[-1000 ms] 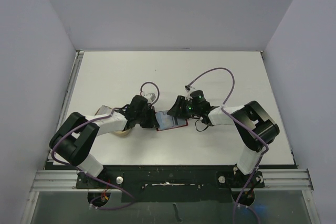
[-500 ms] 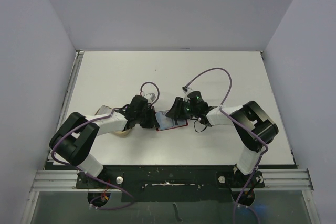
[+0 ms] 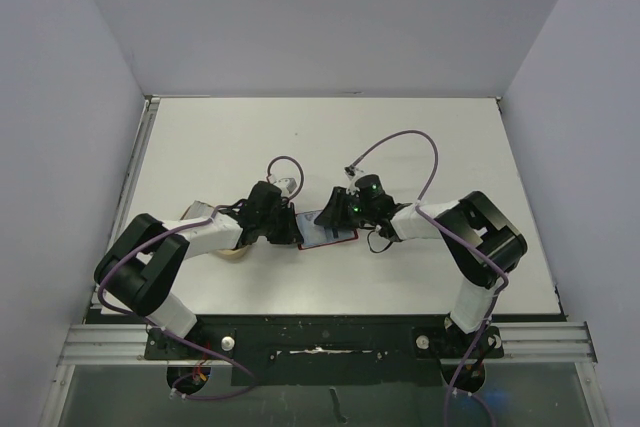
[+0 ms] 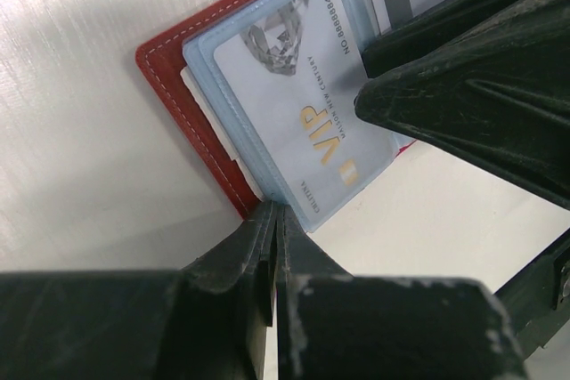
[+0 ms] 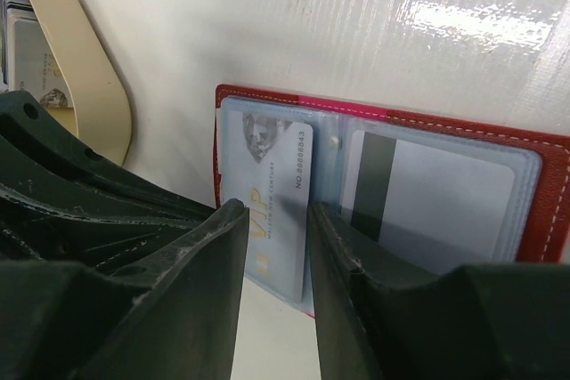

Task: Put the credit cards into the card holder
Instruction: Insert the credit card into the card holder.

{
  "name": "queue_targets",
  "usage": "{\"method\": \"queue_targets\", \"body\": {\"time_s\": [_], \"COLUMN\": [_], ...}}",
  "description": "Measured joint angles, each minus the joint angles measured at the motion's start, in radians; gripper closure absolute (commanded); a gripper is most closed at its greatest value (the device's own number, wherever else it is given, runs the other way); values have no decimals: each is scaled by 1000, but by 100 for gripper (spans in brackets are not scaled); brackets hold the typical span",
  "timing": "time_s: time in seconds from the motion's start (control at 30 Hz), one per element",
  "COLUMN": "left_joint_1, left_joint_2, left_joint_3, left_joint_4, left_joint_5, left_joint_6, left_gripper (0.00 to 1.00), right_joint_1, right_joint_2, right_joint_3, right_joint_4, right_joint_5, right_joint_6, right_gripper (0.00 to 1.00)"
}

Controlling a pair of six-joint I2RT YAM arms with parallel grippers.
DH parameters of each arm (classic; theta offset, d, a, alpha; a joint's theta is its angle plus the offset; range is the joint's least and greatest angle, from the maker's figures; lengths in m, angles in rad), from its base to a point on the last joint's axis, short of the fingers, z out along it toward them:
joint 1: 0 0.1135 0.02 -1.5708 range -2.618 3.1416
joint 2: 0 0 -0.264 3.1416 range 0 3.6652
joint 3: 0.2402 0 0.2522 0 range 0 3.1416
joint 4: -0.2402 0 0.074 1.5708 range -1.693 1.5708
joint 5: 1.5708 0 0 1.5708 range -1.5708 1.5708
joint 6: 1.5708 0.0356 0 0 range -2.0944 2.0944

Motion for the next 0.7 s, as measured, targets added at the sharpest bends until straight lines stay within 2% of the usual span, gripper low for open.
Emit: {"method": "queue_targets", "body": {"time_s": [0.1, 0.4, 0.57, 0.7], "left_joint_1": [3, 24, 27, 29], "left_joint_2": [-1, -131, -211, -214], "left_joint_3": [2, 0, -47, -111], "left_joint_4": [-5, -74, 8, 93], "left_joint_5": [-5, -80, -77, -54], "left_joint_6": [1, -16, -64, -114], "left_gripper": [99, 75, 64, 61], "right_joint_1": [0, 1, 1, 1], "right_joint_2": [0, -11, -11, -11], "right_joint_3": [0, 18, 26, 28], "right_joint_4": [-1, -75, -92, -97], "right_joint_5": [1, 12, 12, 13], "right_joint_6": [0, -45, -58, -63], "right_gripper": [67, 74, 84, 90]}}
